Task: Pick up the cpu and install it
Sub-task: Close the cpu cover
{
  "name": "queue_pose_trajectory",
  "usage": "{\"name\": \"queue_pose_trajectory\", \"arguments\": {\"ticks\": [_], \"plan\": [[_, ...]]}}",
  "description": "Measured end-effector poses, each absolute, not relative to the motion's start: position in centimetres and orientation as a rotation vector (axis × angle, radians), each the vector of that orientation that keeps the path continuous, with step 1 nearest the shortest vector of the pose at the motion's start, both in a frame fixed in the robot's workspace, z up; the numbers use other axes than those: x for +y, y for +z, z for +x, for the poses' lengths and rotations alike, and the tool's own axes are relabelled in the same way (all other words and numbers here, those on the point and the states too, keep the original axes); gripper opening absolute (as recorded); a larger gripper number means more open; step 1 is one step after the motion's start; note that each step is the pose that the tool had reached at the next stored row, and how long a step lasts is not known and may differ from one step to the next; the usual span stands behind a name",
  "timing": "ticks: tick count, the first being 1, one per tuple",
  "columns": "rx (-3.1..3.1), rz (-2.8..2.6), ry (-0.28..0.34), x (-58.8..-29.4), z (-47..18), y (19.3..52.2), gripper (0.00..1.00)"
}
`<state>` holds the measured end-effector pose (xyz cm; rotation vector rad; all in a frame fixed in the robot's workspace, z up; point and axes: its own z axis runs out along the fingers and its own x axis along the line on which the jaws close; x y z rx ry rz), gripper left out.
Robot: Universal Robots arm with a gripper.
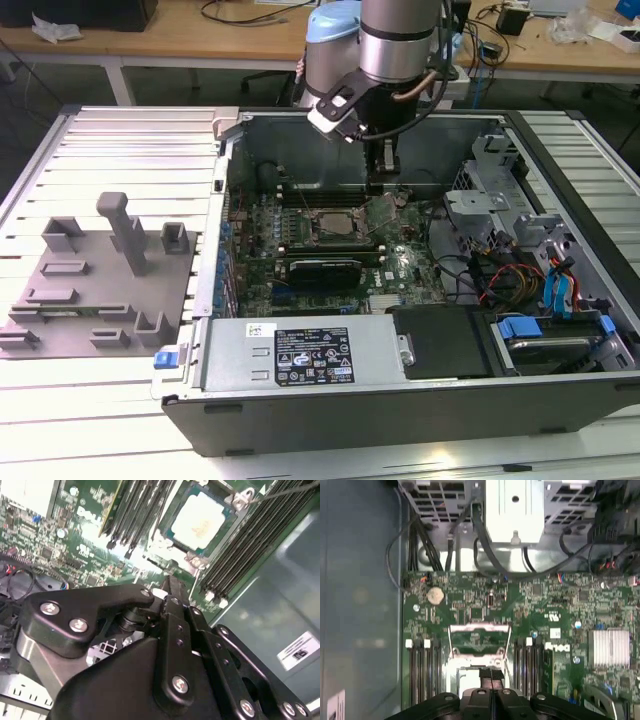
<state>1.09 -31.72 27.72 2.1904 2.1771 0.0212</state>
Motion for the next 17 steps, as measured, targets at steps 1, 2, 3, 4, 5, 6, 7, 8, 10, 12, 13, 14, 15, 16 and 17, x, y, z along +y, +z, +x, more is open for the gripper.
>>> {"name": "queue_pose_trajectory", "arguments": {"ticks": [1, 2, 3, 4, 5, 6, 7, 8, 10, 12, 13, 14, 15, 16, 17], "plan": [[2.178, 2.191, 0.021, -31.7, 2.1, 27.7, 0.11], [2.178, 2.191, 0.02, -31.7, 2.6, 27.7, 0.11], [2.178, 2.191, 0.021, -31.7, 2.8, 27.7, 0.11], [2.178, 2.191, 0.02, -31.7, 3.9, 27.7, 0.11], [2.178, 2.191, 0.019, -31.7, 5.1, 27.7, 0.11], [2.179, 2.192, 0.018, -31.7, 6.0, 27.7, 0.11], [2.18, 2.194, 0.015, -31.7, 6.5, 27.6, 0.11], [2.182, 2.196, 0.009, -31.7, 7.0, 27.4, 0.11], [2.185, 2.2, 0.002, -31.7, 7.4, 27.1, 0.11], [2.189, 2.205, -0.007, -31.7, 8.0, 26.6, 0.11], [2.19, 2.206, -0.01, -31.7, 8.1, 26.5, 0.11], [2.191, 2.207, -0.012, -31.7, 8.1, 26.3, 0.11], [2.192, 2.209, -0.016, -31.7, 8.2, 26.1, 0.11], [2.193, 2.21, -0.019, -31.7, 8.2, 25.9, 0.11], [2.194, 2.212, -0.021, -31.7, 8.3, 25.7, 0.11]]}}
